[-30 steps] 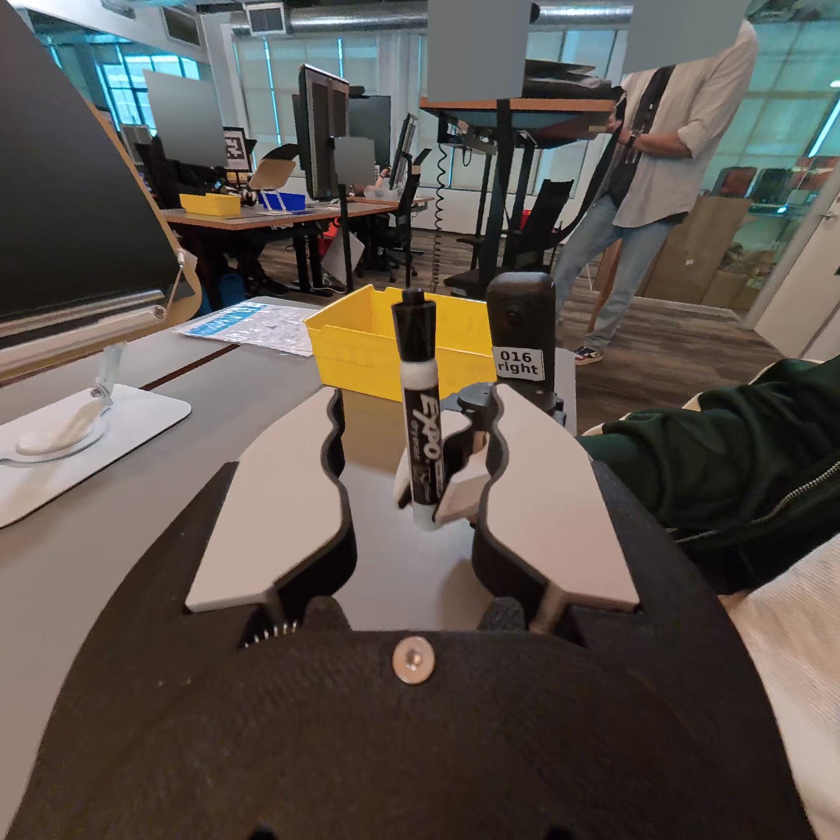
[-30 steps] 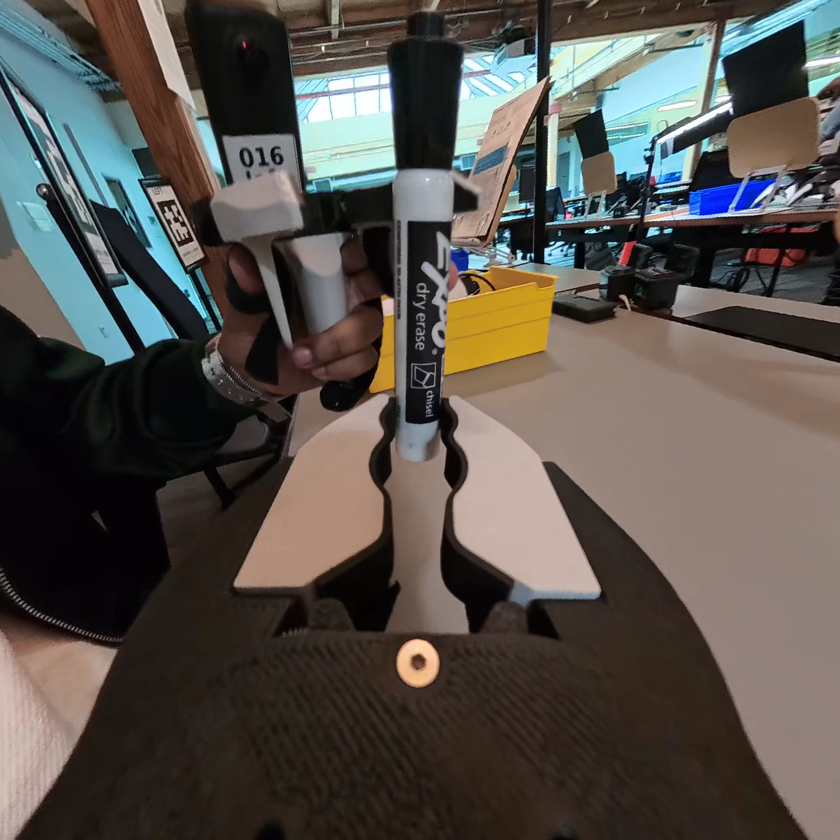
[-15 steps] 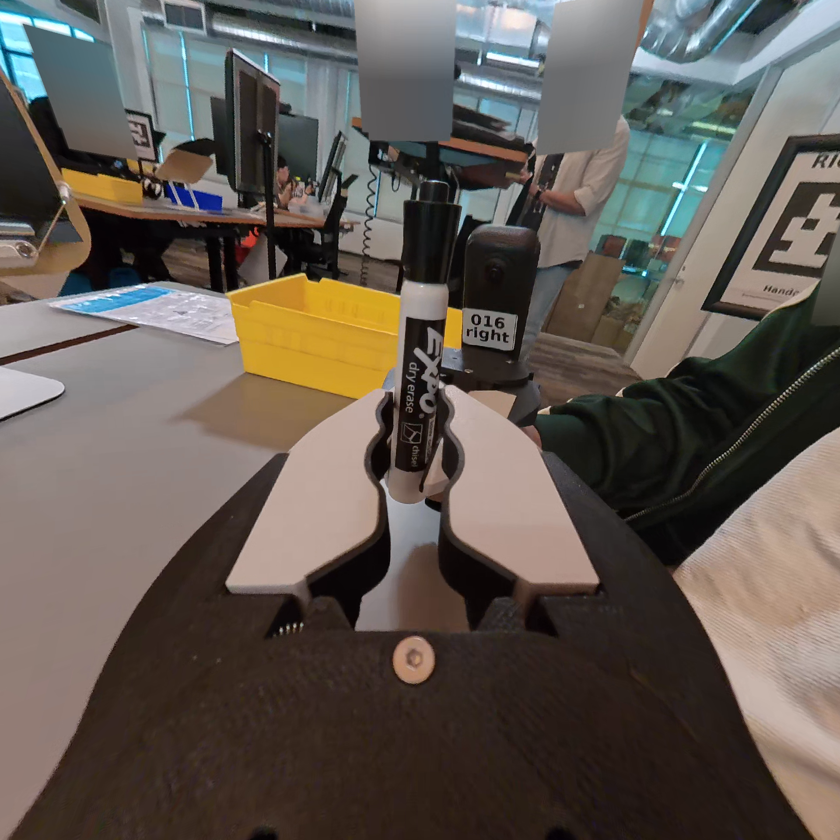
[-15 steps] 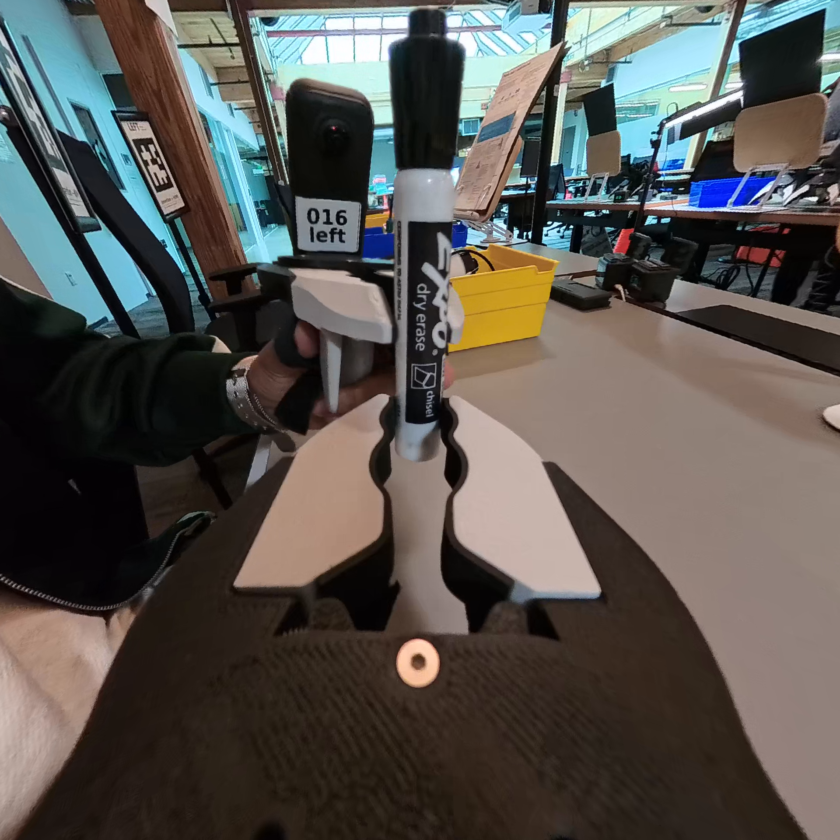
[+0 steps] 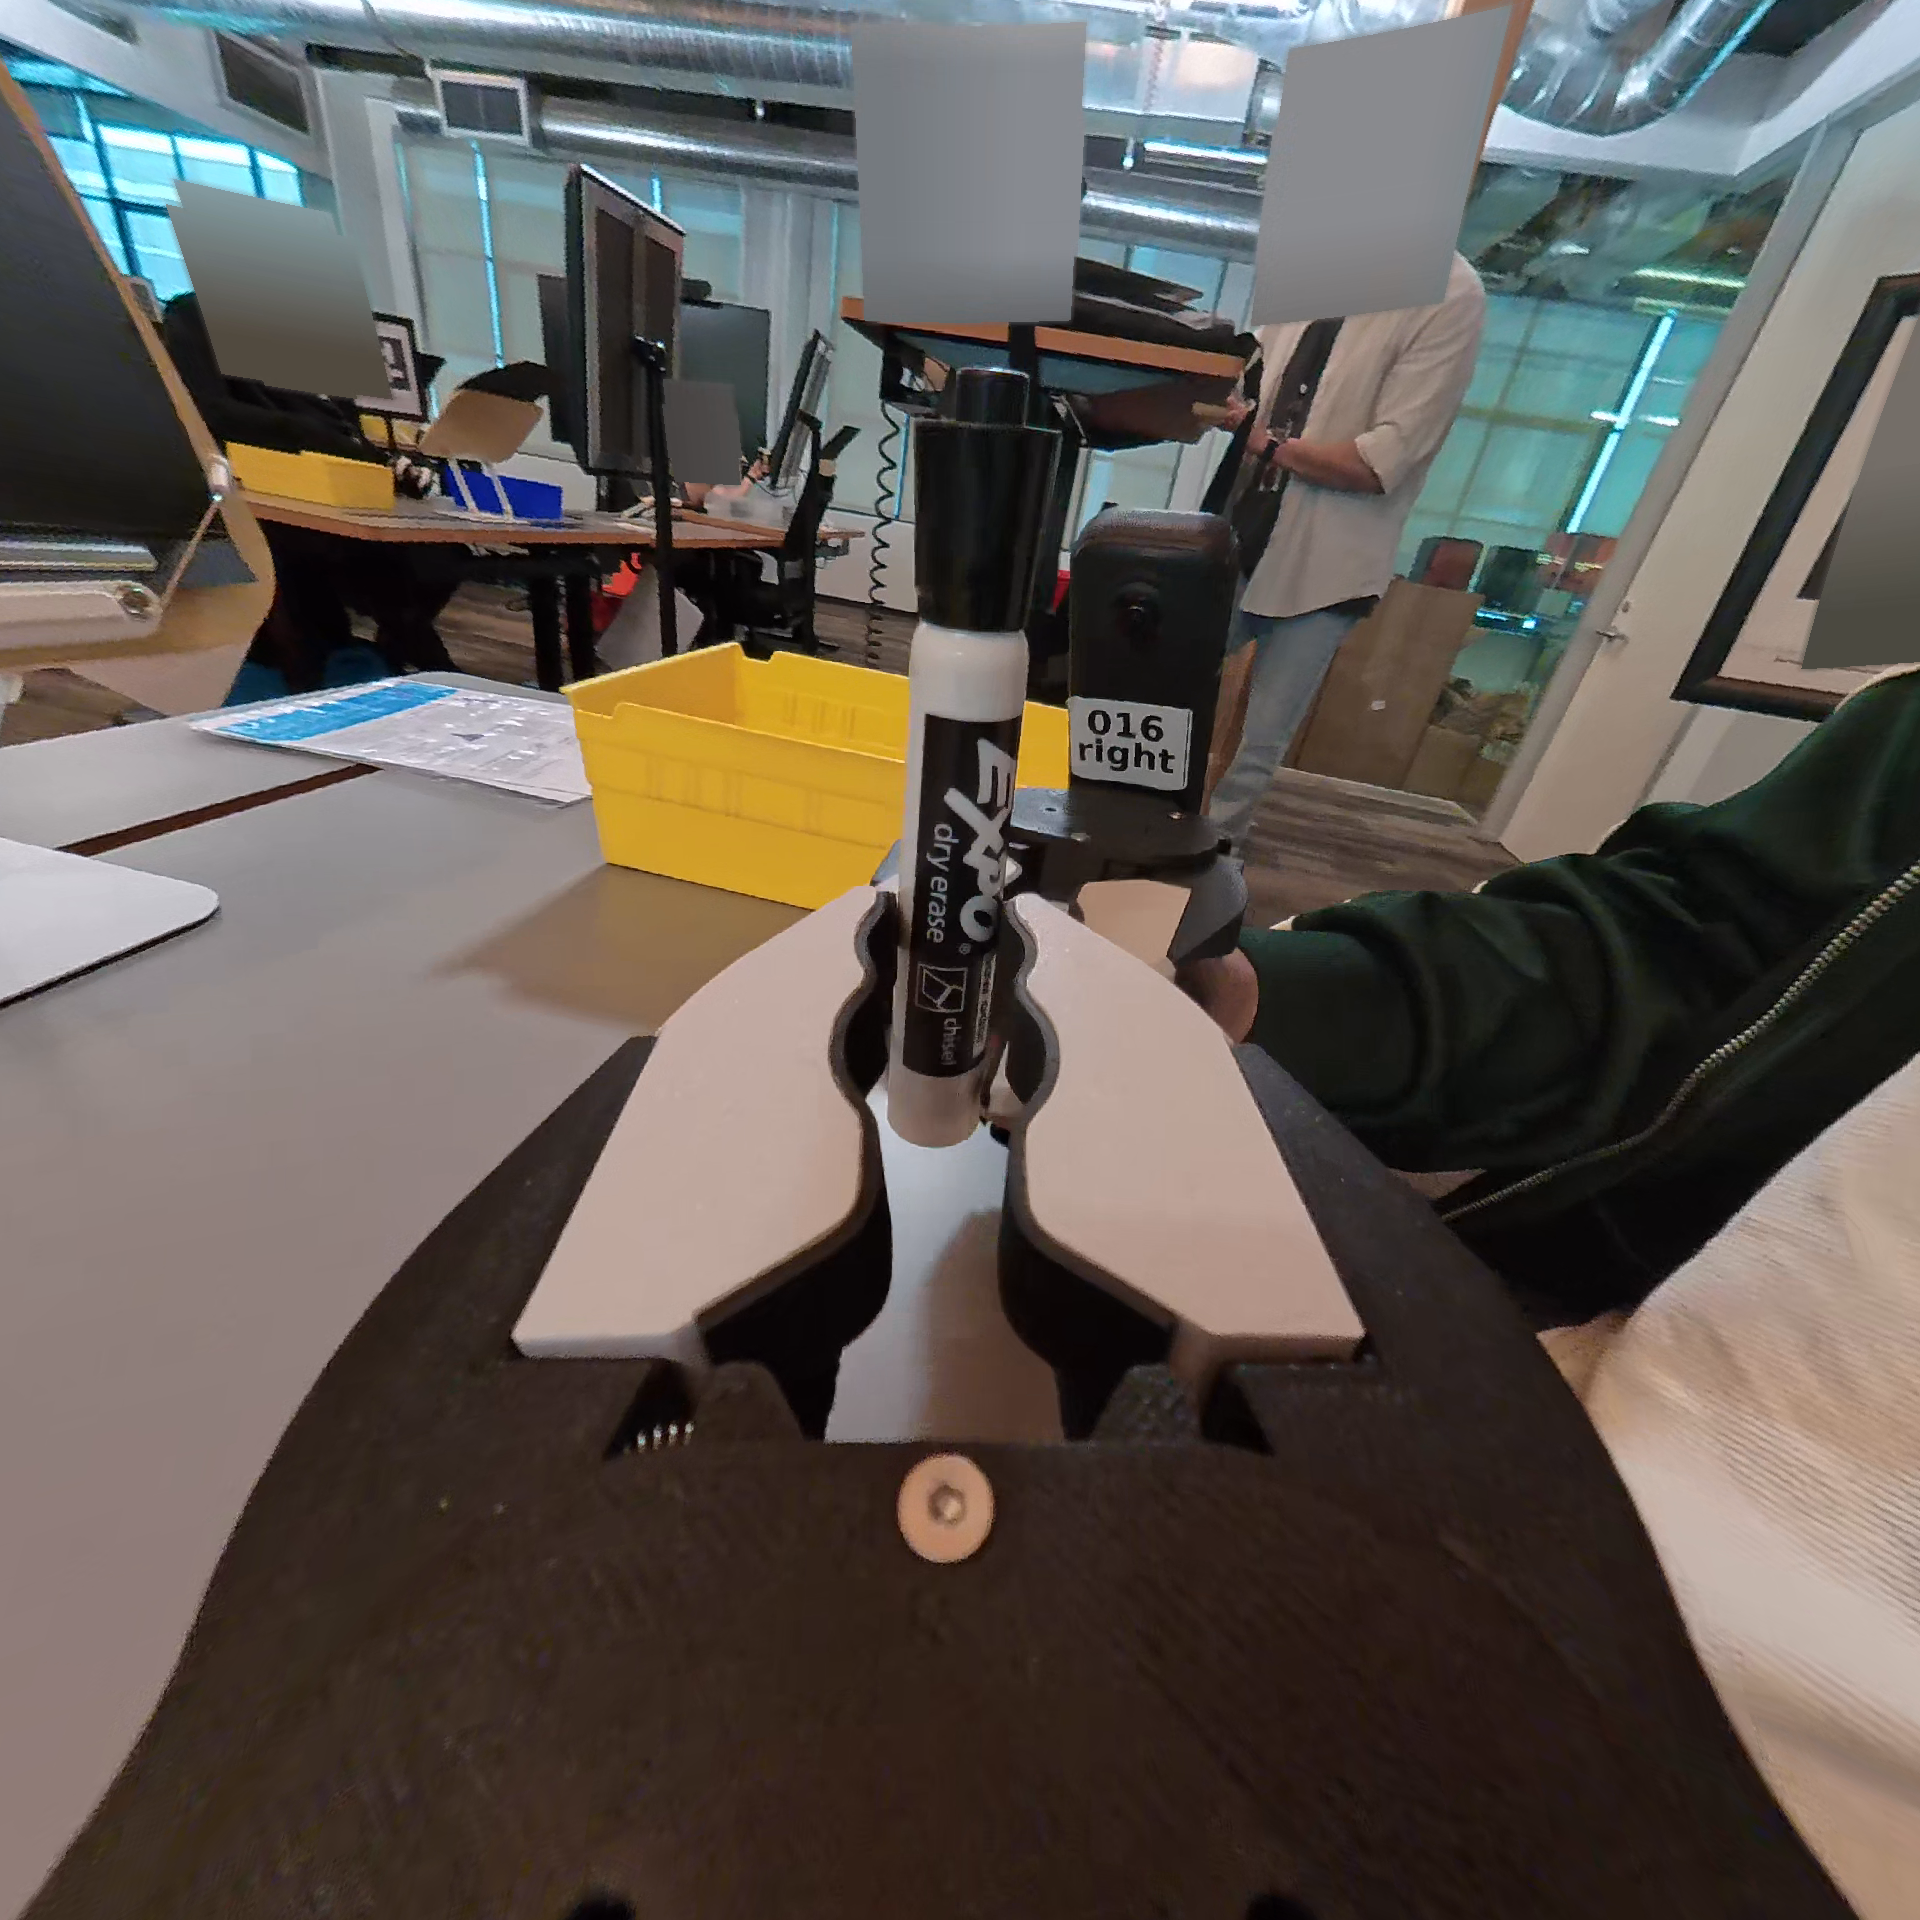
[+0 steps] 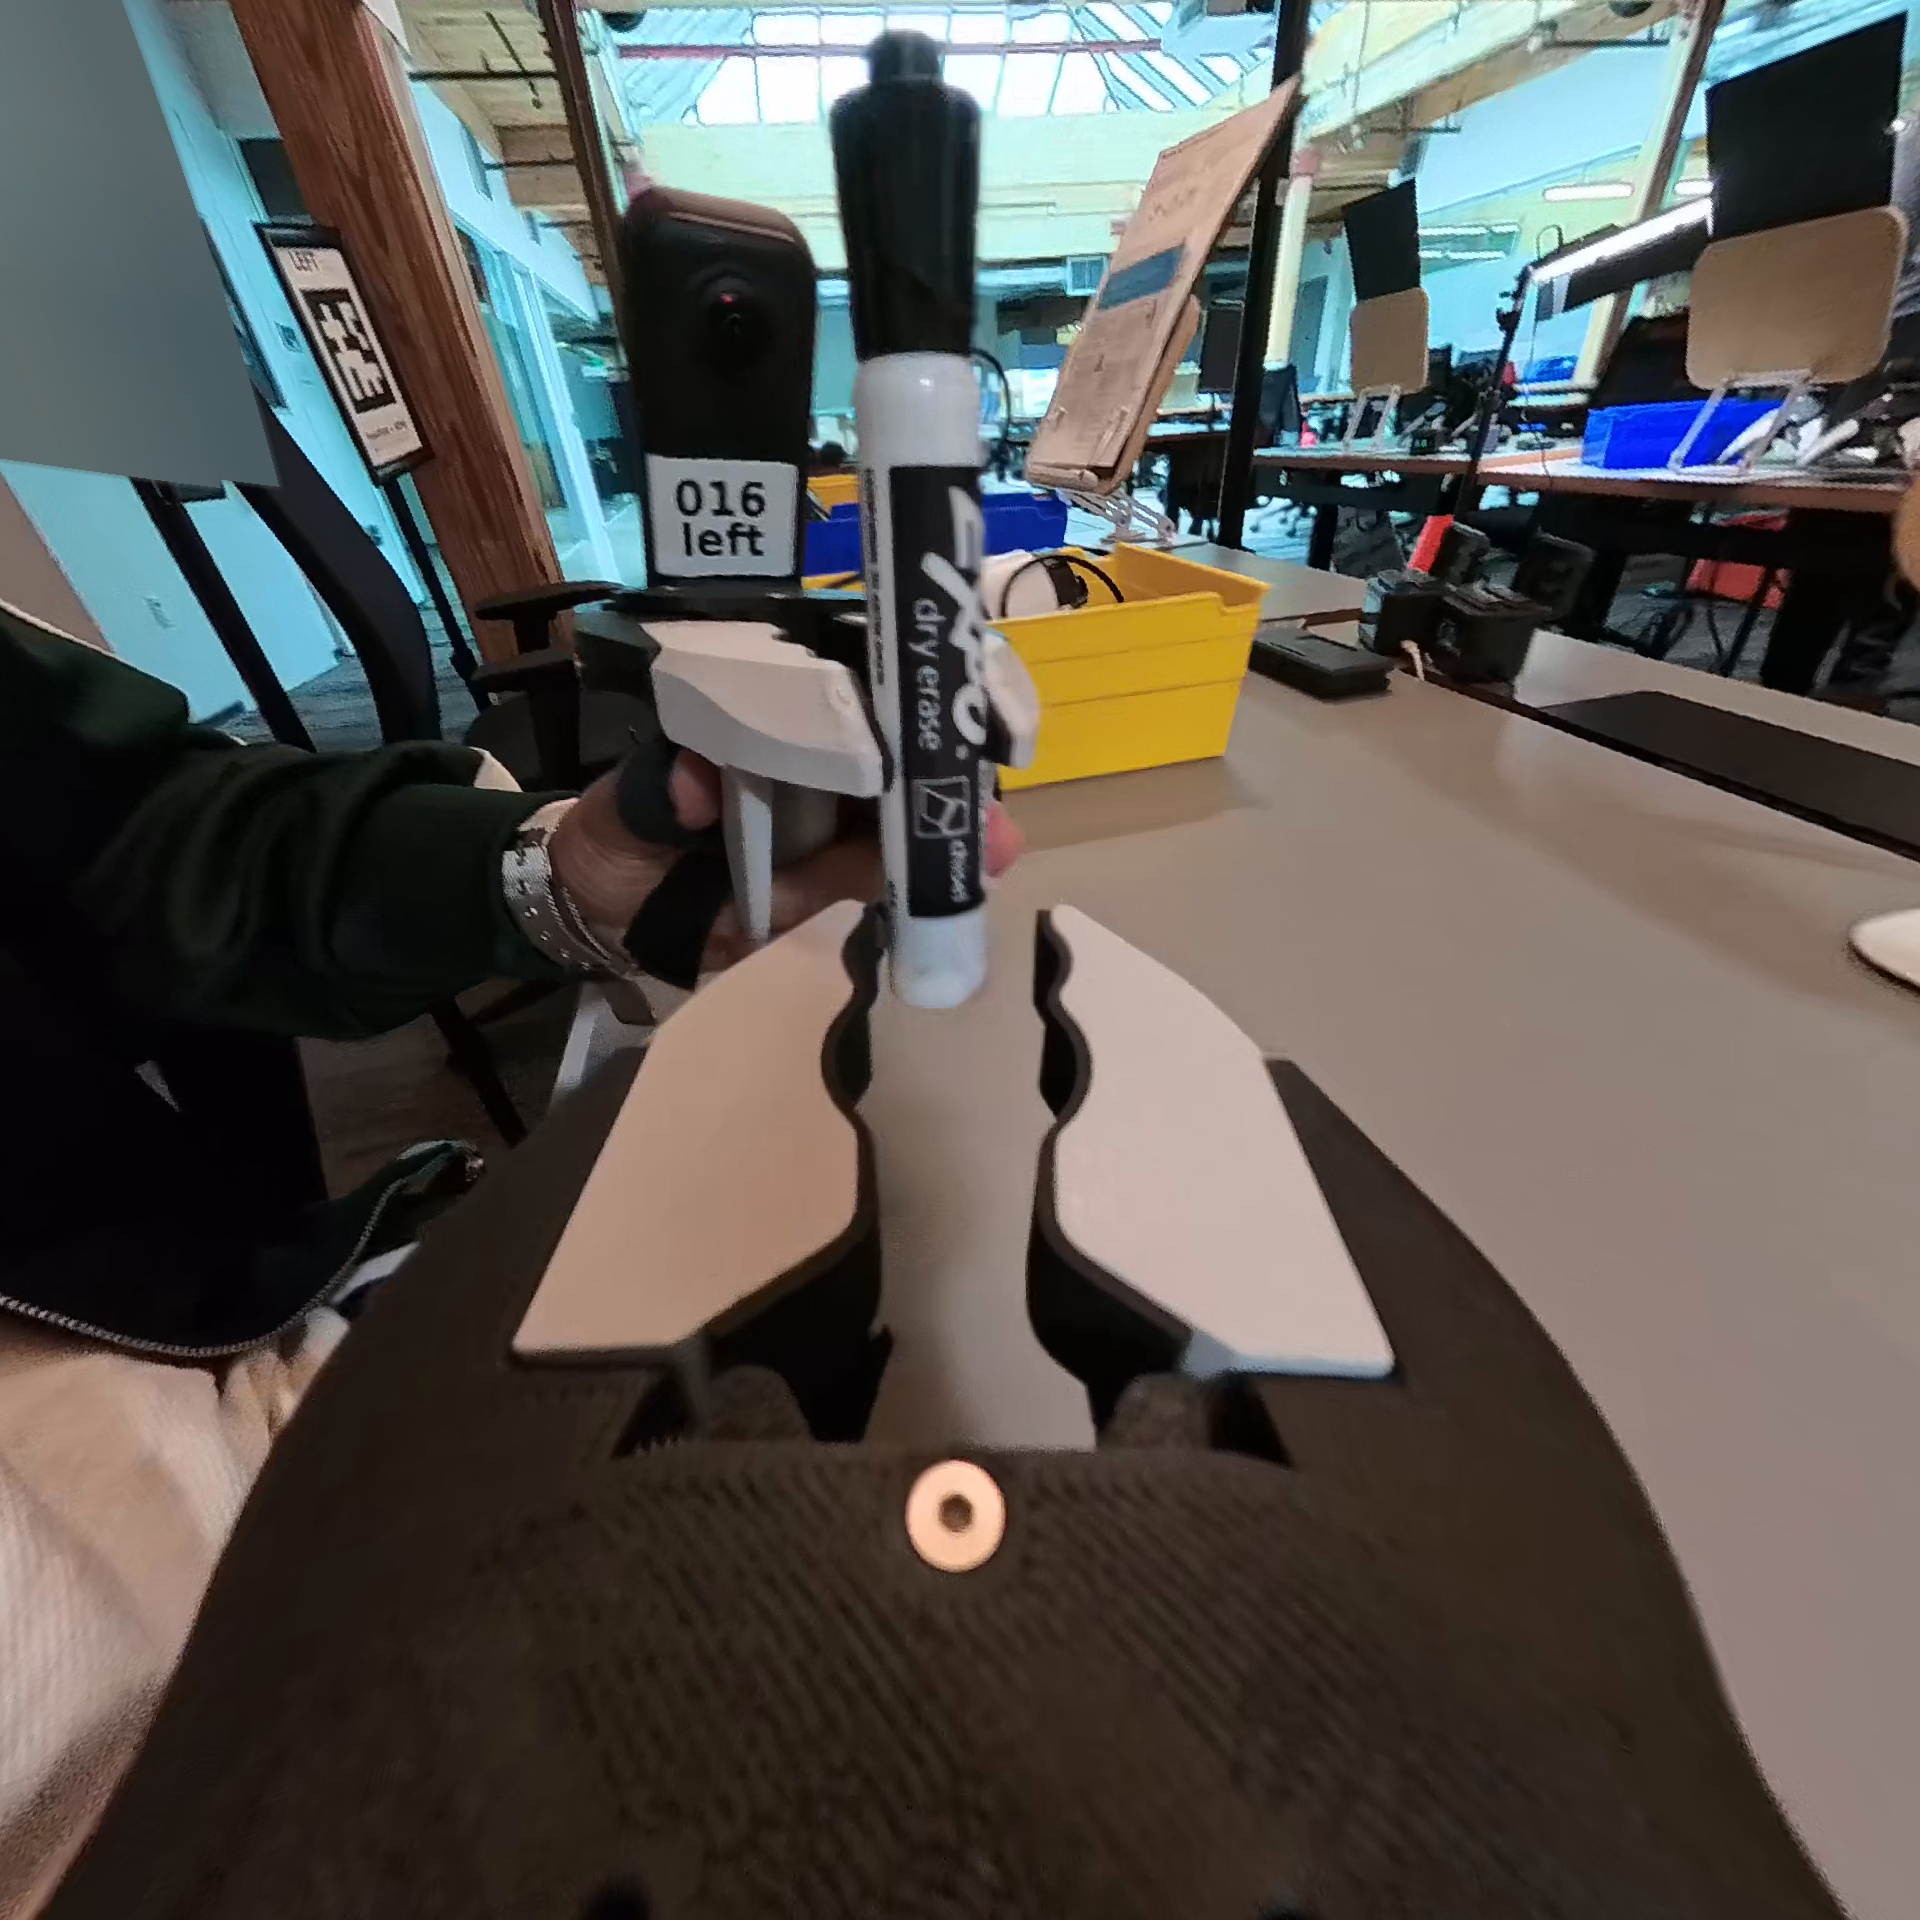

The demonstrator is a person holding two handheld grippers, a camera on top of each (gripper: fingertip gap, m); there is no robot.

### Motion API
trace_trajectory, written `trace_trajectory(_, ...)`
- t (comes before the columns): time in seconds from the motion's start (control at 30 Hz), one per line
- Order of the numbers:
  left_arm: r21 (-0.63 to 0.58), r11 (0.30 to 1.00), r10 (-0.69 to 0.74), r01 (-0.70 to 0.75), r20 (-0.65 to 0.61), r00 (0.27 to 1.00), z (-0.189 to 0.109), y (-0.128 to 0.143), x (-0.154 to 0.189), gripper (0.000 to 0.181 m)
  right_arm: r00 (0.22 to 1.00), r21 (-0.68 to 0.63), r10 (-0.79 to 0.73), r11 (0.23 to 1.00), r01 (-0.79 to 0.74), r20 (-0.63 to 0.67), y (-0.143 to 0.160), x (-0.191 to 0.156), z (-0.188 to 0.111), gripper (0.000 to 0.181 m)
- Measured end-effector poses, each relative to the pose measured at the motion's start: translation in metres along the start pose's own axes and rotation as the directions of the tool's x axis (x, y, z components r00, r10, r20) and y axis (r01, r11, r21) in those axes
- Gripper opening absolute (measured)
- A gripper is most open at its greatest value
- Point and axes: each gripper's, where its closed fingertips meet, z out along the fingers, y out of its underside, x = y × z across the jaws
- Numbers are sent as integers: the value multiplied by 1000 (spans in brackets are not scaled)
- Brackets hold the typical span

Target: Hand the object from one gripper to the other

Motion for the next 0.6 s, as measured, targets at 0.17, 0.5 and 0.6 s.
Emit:
trace_trajectory(0.17, 10, 1000, 17, -17, 39, 999, -5, 3, -10, 20, 999, 95, 37, 995, -34, -21, -28, 8, -18, 23)
trace_trajectory(0.5, -128, 992, 12, -21, -75, 997, 15, 35, 13, 21, 999, 119, -45, 992, 46, -13, -47, -9, -20, 26)
trace_trajectory(0.6, -142, 990, 10, -22, -89, 996, 18, 38, 17, 21, 999, 100, -46, 994, 45, 11, -45, -12, -20, 19)
